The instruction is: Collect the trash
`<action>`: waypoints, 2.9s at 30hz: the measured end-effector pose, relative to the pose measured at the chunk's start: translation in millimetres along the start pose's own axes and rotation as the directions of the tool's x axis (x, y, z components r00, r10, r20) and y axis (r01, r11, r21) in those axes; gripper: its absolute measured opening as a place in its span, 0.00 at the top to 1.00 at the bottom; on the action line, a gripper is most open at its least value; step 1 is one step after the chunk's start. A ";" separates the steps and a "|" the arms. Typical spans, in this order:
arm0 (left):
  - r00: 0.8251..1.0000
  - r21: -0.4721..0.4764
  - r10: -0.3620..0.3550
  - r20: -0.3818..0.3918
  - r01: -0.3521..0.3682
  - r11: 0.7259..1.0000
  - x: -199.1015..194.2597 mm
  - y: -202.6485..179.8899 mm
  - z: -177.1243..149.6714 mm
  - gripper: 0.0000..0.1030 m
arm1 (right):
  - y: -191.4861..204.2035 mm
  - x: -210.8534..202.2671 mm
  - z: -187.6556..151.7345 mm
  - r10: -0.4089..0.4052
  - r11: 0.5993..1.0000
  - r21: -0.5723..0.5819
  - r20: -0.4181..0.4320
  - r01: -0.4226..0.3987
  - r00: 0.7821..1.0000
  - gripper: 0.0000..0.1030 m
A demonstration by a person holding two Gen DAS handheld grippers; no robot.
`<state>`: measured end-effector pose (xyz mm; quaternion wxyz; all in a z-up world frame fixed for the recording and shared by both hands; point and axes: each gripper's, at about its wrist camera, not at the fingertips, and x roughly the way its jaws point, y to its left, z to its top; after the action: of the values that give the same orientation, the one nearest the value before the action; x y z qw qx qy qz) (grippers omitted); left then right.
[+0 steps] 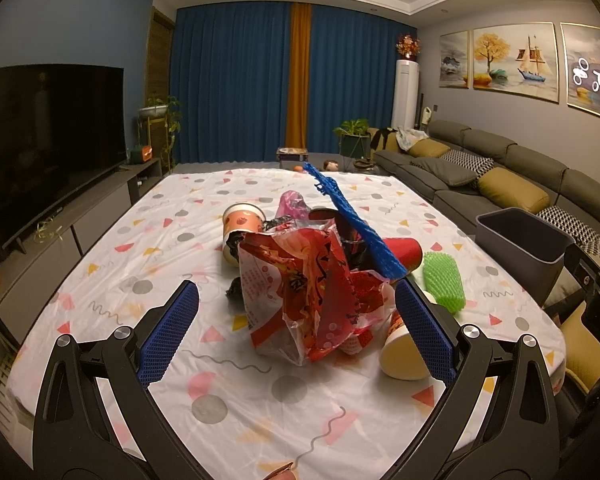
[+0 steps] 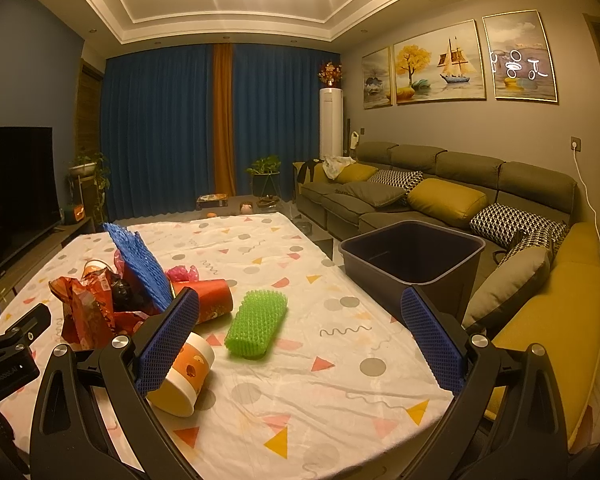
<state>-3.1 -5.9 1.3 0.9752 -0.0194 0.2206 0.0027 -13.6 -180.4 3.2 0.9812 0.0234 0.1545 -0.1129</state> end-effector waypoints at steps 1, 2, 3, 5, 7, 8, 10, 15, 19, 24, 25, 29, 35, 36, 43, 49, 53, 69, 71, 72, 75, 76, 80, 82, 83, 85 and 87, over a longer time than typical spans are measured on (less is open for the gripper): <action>1.000 -0.001 0.000 0.000 0.000 1.000 0.2 -0.7 0.0 0.06 | 0.1 0.1 0.0 0.000 1.000 -0.001 0.000 0.000 1.000 0.05; 1.000 -0.001 0.002 -0.001 -0.002 1.000 -0.1 -2.1 -0.3 0.06 | 0.2 0.1 0.0 -0.001 1.000 -0.001 0.000 0.001 1.000 0.05; 1.000 -0.003 0.001 -0.002 -0.001 1.000 -0.8 -1.2 0.3 0.06 | -0.1 -0.1 0.0 0.000 1.000 0.000 0.000 0.000 1.000 0.05; 1.000 -0.008 0.003 -0.003 -0.003 1.000 0.6 1.5 1.0 0.06 | 0.4 0.3 -0.6 0.001 1.000 -0.001 0.002 -0.001 1.000 0.05; 1.000 -0.015 0.000 -0.003 0.000 1.000 7.4 3.6 -0.5 0.06 | 1.0 0.6 -1.0 0.002 1.000 -0.001 0.003 -0.002 1.000 0.05; 1.000 -0.020 0.001 -0.002 -0.001 1.000 7.3 3.5 -0.8 0.06 | 1.5 0.8 -1.5 0.005 1.000 -0.001 0.004 -0.005 1.000 0.05; 1.000 -0.028 -0.001 0.000 0.001 1.000 8.4 7.8 -1.7 0.06 | 2.7 2.6 -2.1 0.008 1.000 -0.004 0.004 -0.008 1.000 0.05; 1.000 -0.041 -0.001 0.011 0.001 0.999 7.9 12.1 -2.8 0.06 | 3.9 6.0 -4.2 0.018 1.000 -0.002 -0.001 -0.018 1.000 0.05; 1.000 -0.057 0.006 0.009 -0.006 0.998 12.6 19.3 -1.0 0.06 | 7.1 8.5 -5.5 0.027 1.000 -0.009 0.000 -0.027 1.000 0.05; 1.000 -0.071 0.020 0.014 -0.019 0.997 22.3 26.8 1.1 0.06 | 13.3 14.2 -9.2 0.048 0.999 -0.022 -0.002 -0.048 0.999 0.05; 1.000 -0.070 0.017 0.014 -0.016 0.997 24.4 27.4 1.5 0.06 | 15.1 16.1 -10.1 0.053 0.998 -0.026 -0.006 -0.054 0.999 0.05; 1.000 -0.063 0.002 0.016 -0.001 0.998 36.0 25.5 2.2 0.06 | 20.7 22.5 -11.6 0.074 0.996 -0.039 -0.010 -0.074 0.997 0.05; 1.000 -0.041 0.005 0.004 -0.005 0.999 59.8 20.4 3.3 0.13 | 26.2 34.4 -12.4 0.126 0.991 -0.043 -0.009 -0.127 0.992 0.05; 1.000 -0.039 0.002 -0.003 -0.002 0.999 63.6 19.4 4.0 0.17 | 26.6 37.2 -12.5 0.136 0.990 -0.040 -0.013 -0.137 0.991 0.05; 0.996 -0.031 -0.026 -0.084 0.024 0.999 94.9 15.2 -0.2 0.50 | 31.9 54.2 -14.2 0.185 0.982 -0.033 -0.024 -0.186 0.982 0.05; 0.990 -0.057 -0.064 -0.123 0.058 0.997 107.0 20.9 -4.6 0.79 | 46.1 63.5 -22.7 0.251 0.964 -0.070 -0.057 -0.255 0.966 0.09; 0.990 -0.069 -0.082 -0.117 0.074 0.995 107.3 24.1 -5.9 0.84 | 53.3 68.1 -26.1 0.277 0.955 -0.083 -0.078 -0.284 0.958 0.17; 0.999 -0.177 -0.043 -0.024 0.038 0.983 60.9 70.4 5.7 0.92 | 122.5 85.9 -38.2 0.435 0.878 -0.108 -0.225 -0.466 0.872 0.60; 0.999 -0.186 -0.026 -0.025 0.021 0.982 59.1 78.7 4.4 0.92 | 132.4 89.8 -42.1 0.449 0.868 -0.104 -0.253 -0.485 0.857 0.63; 0.999 -0.188 -0.018 -0.026 0.013 0.982 57.9 82.2 3.8 0.92 | 137.9 92.5 -45.0 0.445 0.868 -0.109 -0.267 -0.485 0.855 0.65; 1.000 -0.194 -0.010 -0.025 0.005 0.981 56.2 89.6 2.1 0.92 | 144.5 99.1 -49.5 0.430 0.870 -0.118 -0.294 -0.479 0.854 0.69; 1.000 -0.195 -0.008 -0.024 0.003 0.981 55.9 91.6 2.2 0.92 | 145.7 99.3 -50.1 0.426 0.871 -0.121 -0.297 -0.476 0.855 0.70; 1.000 -0.197 -0.017 -0.022 0.012 0.980 55.7 95.2 1.9 0.92 | 149.6 104.5 -51.8 0.410 0.876 -0.123 -0.318 -0.466 0.855 0.76; 0.999 -0.201 -0.022 -0.025 0.017 0.980 56.4 97.5 1.5 0.92 | 151.0 106.3 -52.5 0.405 0.876 -0.130 -0.326 -0.464 0.854 0.80; 0.999 -0.203 -0.026 -0.026 0.020 0.979 57.1 99.3 0.7 0.92 | 151.5 106.5 -53.0 0.404 0.875 -0.134 -0.329 -0.465 0.854 0.84; 0.999 -0.207 -0.030 -0.029 0.024 0.978 58.5 100.8 -0.1 0.92 | 151.1 107.5 -52.8 0.403 0.873 -0.138 -0.332 -0.467 0.853 0.90; 0.999 -0.210 -0.033 -0.032 0.026 0.977 59.7 101.8 -0.7 0.92 | 150.5 107.1 -52.5 0.406 0.872 -0.138 -0.329 -0.469 0.852 0.91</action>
<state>49.1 95.6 -28.8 0.9636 -0.1255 0.2359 0.0112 104.5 -52.6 -78.1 0.9442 -0.0311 0.2982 0.1365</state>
